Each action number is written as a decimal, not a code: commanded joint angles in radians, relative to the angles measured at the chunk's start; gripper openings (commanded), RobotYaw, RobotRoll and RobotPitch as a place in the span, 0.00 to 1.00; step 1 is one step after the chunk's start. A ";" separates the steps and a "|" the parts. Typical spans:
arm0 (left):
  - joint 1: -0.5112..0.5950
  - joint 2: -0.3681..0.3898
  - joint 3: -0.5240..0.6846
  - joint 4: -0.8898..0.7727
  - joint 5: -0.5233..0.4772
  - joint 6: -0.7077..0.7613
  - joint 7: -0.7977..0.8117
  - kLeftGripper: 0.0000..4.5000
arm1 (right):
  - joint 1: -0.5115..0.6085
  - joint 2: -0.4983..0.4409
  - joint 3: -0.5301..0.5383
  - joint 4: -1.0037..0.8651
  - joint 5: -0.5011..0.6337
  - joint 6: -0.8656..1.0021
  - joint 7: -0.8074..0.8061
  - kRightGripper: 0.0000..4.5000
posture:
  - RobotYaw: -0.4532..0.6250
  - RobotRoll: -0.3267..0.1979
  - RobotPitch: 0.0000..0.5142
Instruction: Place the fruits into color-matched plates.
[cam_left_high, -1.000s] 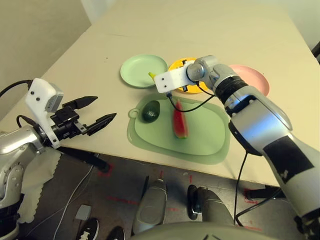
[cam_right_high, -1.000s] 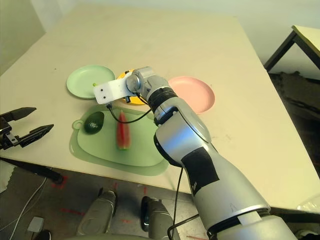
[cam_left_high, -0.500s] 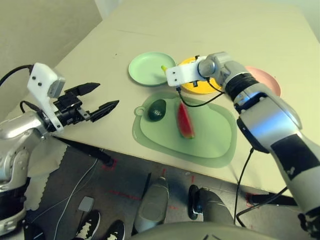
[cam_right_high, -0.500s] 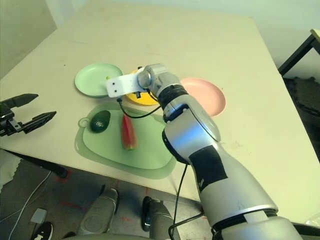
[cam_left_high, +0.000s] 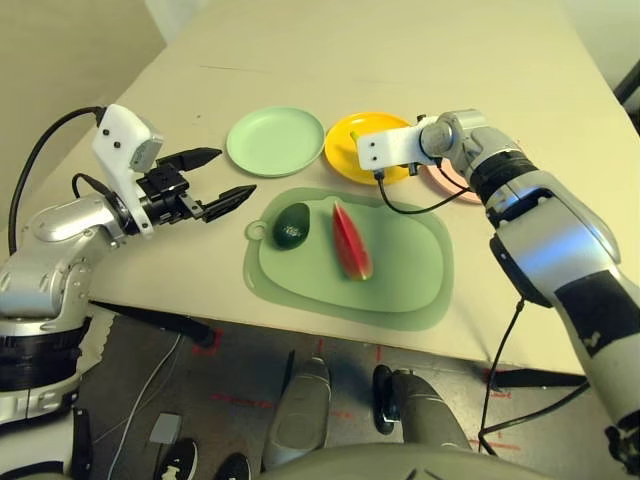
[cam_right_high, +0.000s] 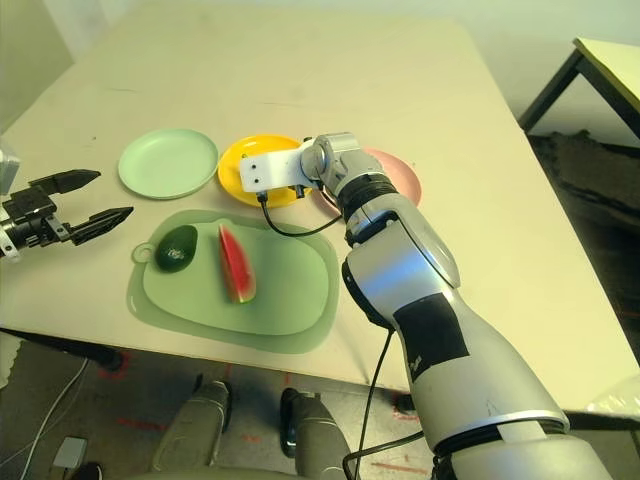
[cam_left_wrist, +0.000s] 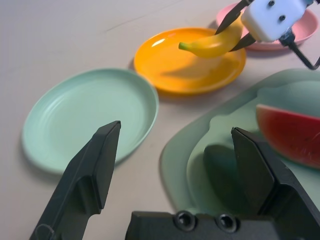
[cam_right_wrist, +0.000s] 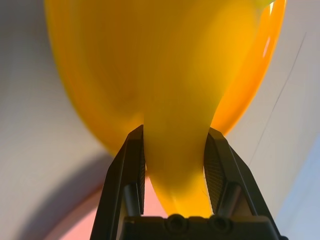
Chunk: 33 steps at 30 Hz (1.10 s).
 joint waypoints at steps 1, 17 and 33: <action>0.014 0.002 -0.008 -0.003 0.010 0.004 -0.009 1.00 | 0.010 0.015 -0.013 0.001 0.009 -0.009 -0.009 0.37 | 0.56 0.62 0.42; 0.037 0.005 0.013 -0.020 0.002 0.013 0.003 1.00 | -0.011 0.044 -0.019 0.001 0.012 -0.028 -0.053 0.37 | 0.58 0.62 0.40; 0.040 0.002 0.009 -0.016 0.006 0.009 0.008 1.00 | -0.013 0.049 -0.014 0.001 0.006 -0.052 -0.080 0.99 | 0.57 0.62 0.39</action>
